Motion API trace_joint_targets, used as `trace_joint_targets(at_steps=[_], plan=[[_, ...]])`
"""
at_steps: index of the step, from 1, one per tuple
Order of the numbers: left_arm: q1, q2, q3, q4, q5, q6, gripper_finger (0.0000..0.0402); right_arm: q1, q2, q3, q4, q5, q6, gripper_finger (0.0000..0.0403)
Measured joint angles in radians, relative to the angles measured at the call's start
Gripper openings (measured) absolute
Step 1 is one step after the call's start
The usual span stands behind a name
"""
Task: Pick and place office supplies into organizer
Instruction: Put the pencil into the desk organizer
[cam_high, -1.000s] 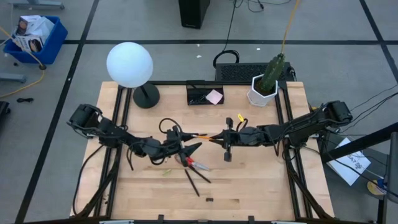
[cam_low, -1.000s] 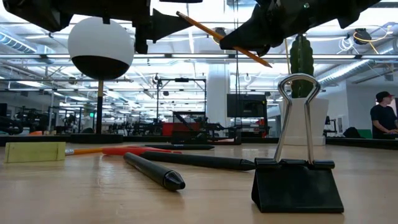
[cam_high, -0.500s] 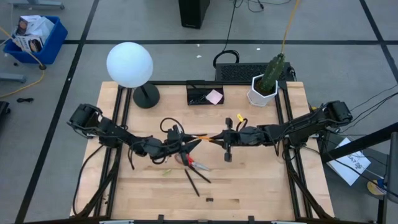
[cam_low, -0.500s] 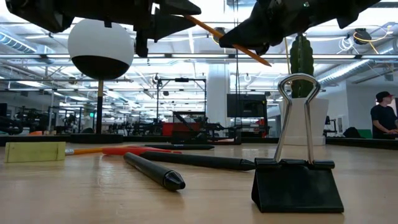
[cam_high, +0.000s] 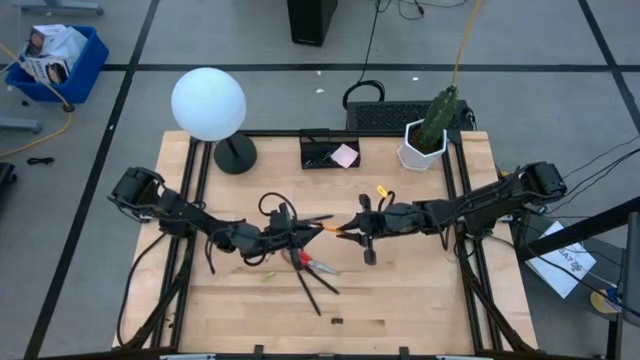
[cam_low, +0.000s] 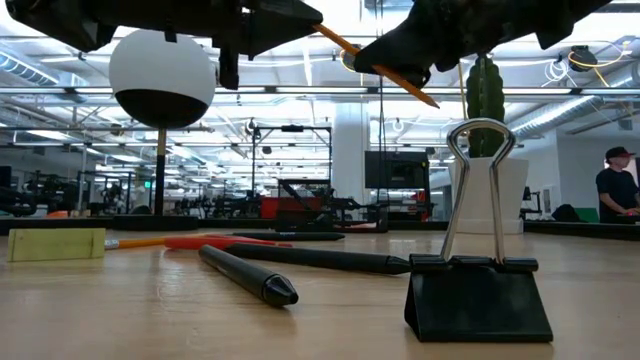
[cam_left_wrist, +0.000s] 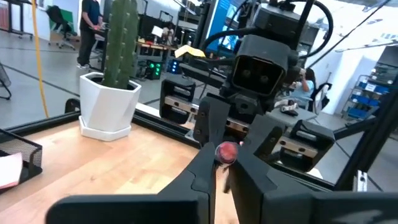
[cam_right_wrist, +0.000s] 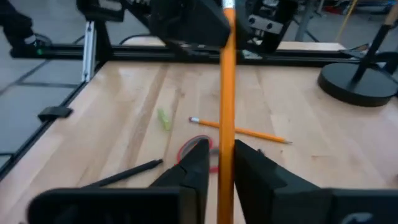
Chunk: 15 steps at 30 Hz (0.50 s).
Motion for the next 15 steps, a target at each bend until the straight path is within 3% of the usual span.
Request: trace_joint_targets(at_steps=[8,15], plan=[[-0.025,-0.008,0.0,-0.007,-0.03,0.037,0.0021,0.02,-0.001,0.0,-0.214,-0.006,0.067,0.0123],[-0.001,-0.019,0.0,-0.005,-0.04,0.045,0.0031,0.046,-0.001,-0.001,-0.414,-0.007,0.198,0.0128]])
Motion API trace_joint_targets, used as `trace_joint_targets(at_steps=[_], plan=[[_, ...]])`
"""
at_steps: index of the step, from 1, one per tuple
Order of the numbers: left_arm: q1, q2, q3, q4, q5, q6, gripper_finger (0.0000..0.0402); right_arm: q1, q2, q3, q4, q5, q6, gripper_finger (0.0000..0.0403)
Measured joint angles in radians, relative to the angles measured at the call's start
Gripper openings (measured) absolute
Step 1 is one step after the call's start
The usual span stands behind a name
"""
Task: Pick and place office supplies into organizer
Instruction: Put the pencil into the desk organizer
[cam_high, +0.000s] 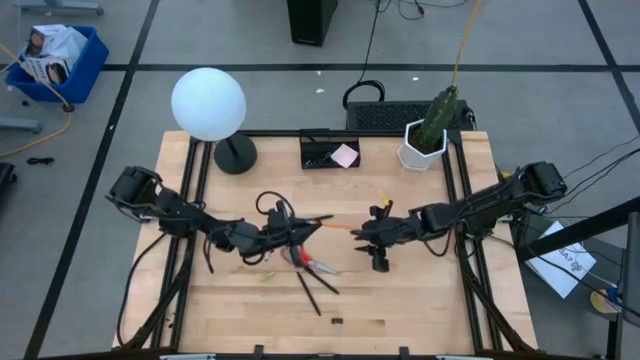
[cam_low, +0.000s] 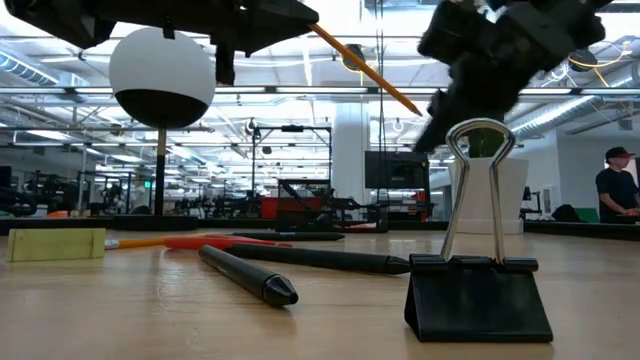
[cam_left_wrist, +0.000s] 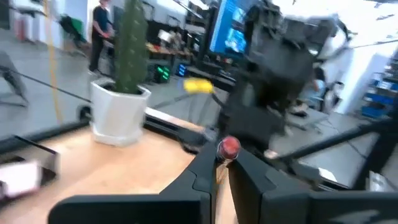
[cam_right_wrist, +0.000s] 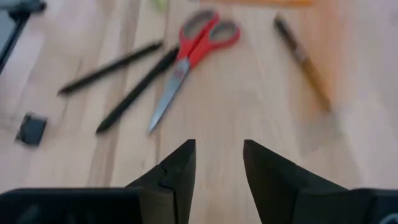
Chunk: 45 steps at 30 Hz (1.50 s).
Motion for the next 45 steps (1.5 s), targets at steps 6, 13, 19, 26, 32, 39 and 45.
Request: trace_joint_targets(at_steps=[6,13,19,26,32,39,45], plan=[[0.052,-0.061,0.0,-0.028,-0.002,0.072,0.0023,0.027,0.001,-0.07,0.002,-0.002,0.072,0.0118],[0.156,-0.158,0.0,-0.082,-0.004,0.139,0.003,0.032,0.0,-0.15,0.044,0.0,0.119,0.0116],[0.279,-0.213,0.0,-0.207,-0.01,0.095,0.0022,0.032,0.0,-0.21,0.117,0.002,0.141,0.0116],[0.425,-0.226,0.071,-0.41,0.03,0.048,0.003,0.031,0.0,-0.222,0.14,0.004,0.141,0.0116],[0.533,-0.226,0.157,-0.574,0.041,0.036,0.0022,0.031,0.0,-0.222,0.153,0.006,0.141,0.0116],[0.633,-0.226,0.255,-0.756,0.076,0.036,0.0031,0.031,0.0,-0.222,0.157,0.006,0.149,0.0116],[0.708,-0.226,0.266,-0.791,0.112,0.034,0.0022,0.03,0.0,-0.222,0.161,0.007,0.147,0.0116]])
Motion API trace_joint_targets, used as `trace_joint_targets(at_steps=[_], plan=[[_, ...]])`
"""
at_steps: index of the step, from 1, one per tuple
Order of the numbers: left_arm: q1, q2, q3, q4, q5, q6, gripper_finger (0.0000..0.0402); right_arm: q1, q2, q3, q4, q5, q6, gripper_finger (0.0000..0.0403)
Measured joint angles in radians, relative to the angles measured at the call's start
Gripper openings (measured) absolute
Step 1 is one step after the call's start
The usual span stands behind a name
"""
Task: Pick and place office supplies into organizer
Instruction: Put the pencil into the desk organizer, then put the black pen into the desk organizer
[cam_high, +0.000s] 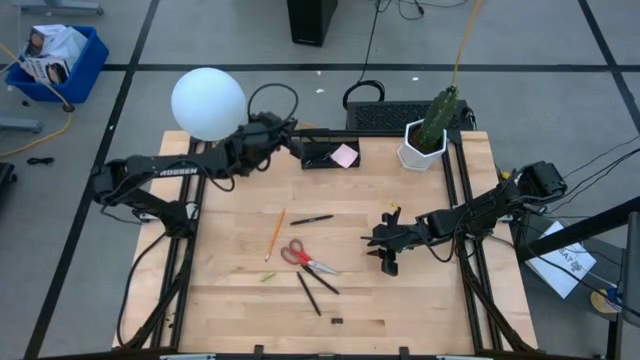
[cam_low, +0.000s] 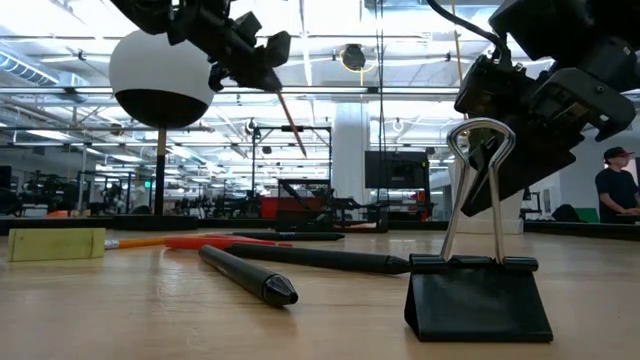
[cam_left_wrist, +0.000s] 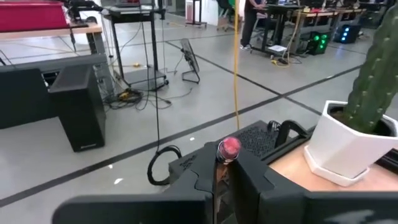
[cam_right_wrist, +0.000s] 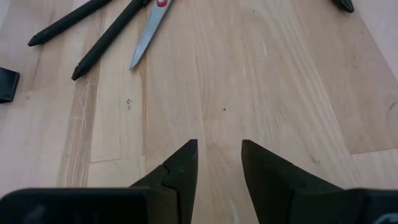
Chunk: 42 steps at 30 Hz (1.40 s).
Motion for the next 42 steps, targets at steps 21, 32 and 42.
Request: trace_joint_targets(at_steps=[21,32,42], plan=[[0.129,0.169,0.001,0.049,0.182,-0.081,0.0025,-0.001,0.0,0.0,0.0,0.052,-0.002,0.0116],[0.155,0.179,0.001,0.089,0.265,-0.181,0.0084,-0.001,0.0,0.0,0.0,0.052,0.0,0.0116],[0.089,0.178,0.001,0.083,0.518,-0.265,0.0087,-0.001,0.0,0.0,0.0,0.049,-0.004,0.0116]])
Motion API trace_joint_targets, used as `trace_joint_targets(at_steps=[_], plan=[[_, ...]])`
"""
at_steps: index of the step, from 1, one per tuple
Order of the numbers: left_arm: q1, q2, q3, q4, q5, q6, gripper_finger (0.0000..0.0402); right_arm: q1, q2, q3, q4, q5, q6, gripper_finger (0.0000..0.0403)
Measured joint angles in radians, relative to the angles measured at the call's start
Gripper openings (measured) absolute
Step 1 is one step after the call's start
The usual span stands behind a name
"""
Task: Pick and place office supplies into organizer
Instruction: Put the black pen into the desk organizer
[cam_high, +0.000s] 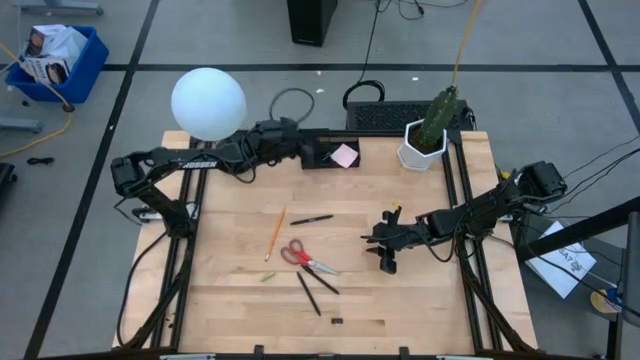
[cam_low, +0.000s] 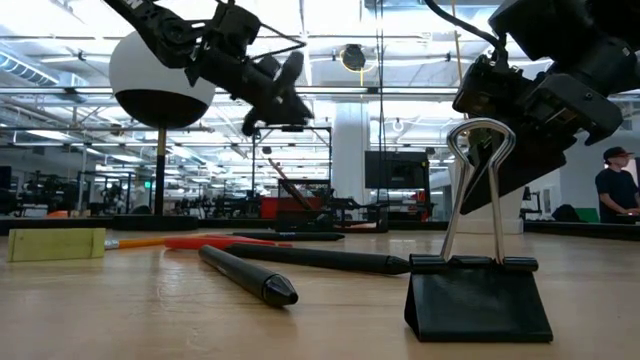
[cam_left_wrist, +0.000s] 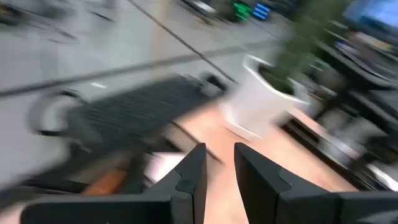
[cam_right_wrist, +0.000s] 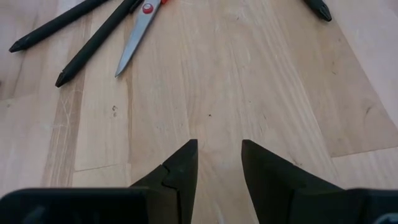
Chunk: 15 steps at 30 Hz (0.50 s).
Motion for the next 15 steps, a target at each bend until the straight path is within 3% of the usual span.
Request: trace_joint_targets(at_steps=[3,8,15], plan=[[-0.055,-0.014,-0.001,-0.015,0.078,-0.022,0.0087,0.003,0.0,0.0,0.0,-0.003,-0.001,0.0116],[-0.177,-0.015,-0.001,-0.055,0.08,-0.008,0.0088,0.021,0.0,0.0,-0.001,-0.013,0.024,0.0116],[-0.354,-0.015,-0.002,-0.074,-0.026,0.001,0.0088,0.06,0.0,0.0,0.052,-0.027,0.031,0.0116]])
